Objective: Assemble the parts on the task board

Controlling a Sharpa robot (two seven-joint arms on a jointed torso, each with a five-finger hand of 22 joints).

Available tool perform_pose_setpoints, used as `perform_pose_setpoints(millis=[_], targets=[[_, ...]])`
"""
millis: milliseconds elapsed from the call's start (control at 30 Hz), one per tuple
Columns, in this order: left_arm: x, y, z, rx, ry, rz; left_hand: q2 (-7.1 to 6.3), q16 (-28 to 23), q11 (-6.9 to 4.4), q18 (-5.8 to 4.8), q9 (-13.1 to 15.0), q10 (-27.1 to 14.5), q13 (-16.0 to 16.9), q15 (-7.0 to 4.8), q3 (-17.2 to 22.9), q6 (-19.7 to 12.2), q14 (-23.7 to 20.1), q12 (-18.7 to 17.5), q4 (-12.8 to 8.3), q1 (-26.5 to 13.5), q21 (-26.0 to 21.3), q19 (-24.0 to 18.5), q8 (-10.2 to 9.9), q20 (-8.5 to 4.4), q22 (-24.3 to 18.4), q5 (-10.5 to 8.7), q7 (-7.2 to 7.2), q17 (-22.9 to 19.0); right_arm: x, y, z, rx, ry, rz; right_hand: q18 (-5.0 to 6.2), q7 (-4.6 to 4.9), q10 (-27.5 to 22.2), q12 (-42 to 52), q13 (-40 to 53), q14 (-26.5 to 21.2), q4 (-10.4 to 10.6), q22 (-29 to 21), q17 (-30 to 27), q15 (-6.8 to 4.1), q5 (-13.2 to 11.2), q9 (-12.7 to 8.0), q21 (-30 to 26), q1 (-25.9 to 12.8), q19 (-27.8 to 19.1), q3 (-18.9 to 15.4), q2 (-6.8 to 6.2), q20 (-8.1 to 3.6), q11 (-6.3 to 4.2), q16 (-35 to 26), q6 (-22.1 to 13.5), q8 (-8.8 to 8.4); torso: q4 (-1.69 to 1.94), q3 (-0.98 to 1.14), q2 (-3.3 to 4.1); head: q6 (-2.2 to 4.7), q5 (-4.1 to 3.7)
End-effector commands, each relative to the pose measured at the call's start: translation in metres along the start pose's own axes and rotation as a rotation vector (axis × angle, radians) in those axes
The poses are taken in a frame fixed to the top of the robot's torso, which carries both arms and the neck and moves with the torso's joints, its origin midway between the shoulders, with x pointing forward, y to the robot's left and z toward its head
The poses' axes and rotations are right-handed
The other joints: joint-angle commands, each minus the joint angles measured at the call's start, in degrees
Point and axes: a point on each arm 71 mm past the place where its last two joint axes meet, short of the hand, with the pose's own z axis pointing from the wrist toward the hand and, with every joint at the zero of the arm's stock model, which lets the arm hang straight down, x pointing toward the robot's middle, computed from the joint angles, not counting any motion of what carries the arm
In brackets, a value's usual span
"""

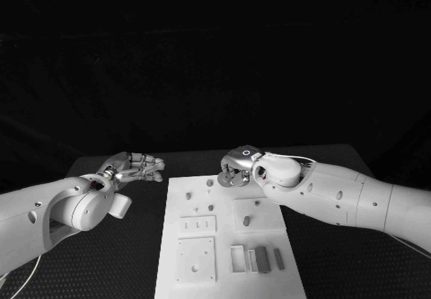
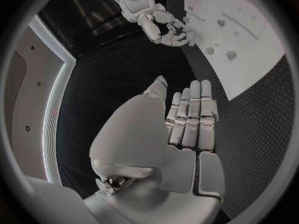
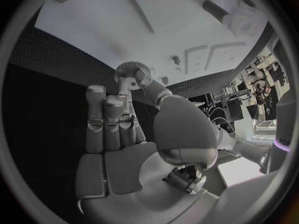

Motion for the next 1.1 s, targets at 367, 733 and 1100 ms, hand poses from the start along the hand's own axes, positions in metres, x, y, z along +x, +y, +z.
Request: perform_pose_setpoints(millis=[367,733,1100], targets=[[0.004,-0.002,0.002,0.012,0.02,0.0,-0.02,-0.26,0.51,0.74,-0.05,0.04,-0.09,0.06,0.27,-0.02,0.4,-0.38,-0.06,-0.69,-0.38,0.31,-0.37,-0.24,0.07,-0.39,0.52,0.13,-0.002,0.036,0.013,-0.061,0.003,0.002,4.83,-0.86,0.48,0.01,0.08,-0.11,0.28,1.29,-0.07,-0.34,0.34,4.25,0.27,-0.27,0.09,0.12,0.26,-0.14,-0.1,0.22,3.61,0.76,0.01,-0.12,0.0,-0.37,0.81],[0.007,-0.003,0.004,0.013,0.026,0.0,-0.03,-0.31,0.51,0.74,-0.06,0.04,-0.1,0.07,0.27,-0.03,0.41,-0.4,-0.06,-0.72,-0.4,0.32,-0.39,-0.24,0.08,-0.39,0.52,0.19,0.017,0.061,0.025,-0.091,0.041,-0.005,4.83,-0.83,0.45,-0.05,0.08,-0.14,0.28,1.28,-0.09,-0.34,0.34,4.24,0.3,-0.29,0.07,0.14,0.36,-0.14,-0.09,0.21,3.58,0.69,0.02,-0.07,0.01,-0.58,1.22],[0.008,-0.003,0.004,0.013,0.027,0.0,-0.03,-0.39,0.51,0.74,-0.06,0.05,-0.11,0.07,0.29,-0.04,0.42,-0.42,-0.06,-0.75,-0.42,0.32,-0.4,-0.24,0.09,-0.39,0.52,0.26,0.024,0.061,0.031,-0.086,0.052,-0.034,4.83,-0.81,0.41,-0.13,0.09,-0.19,0.26,1.27,-0.11,-0.32,0.34,4.24,0.32,-0.31,0.01,0.14,0.32,-0.14,-0.08,0.2,3.55,0.6,-0.11,0.01,0.02,-0.67,1.51]])
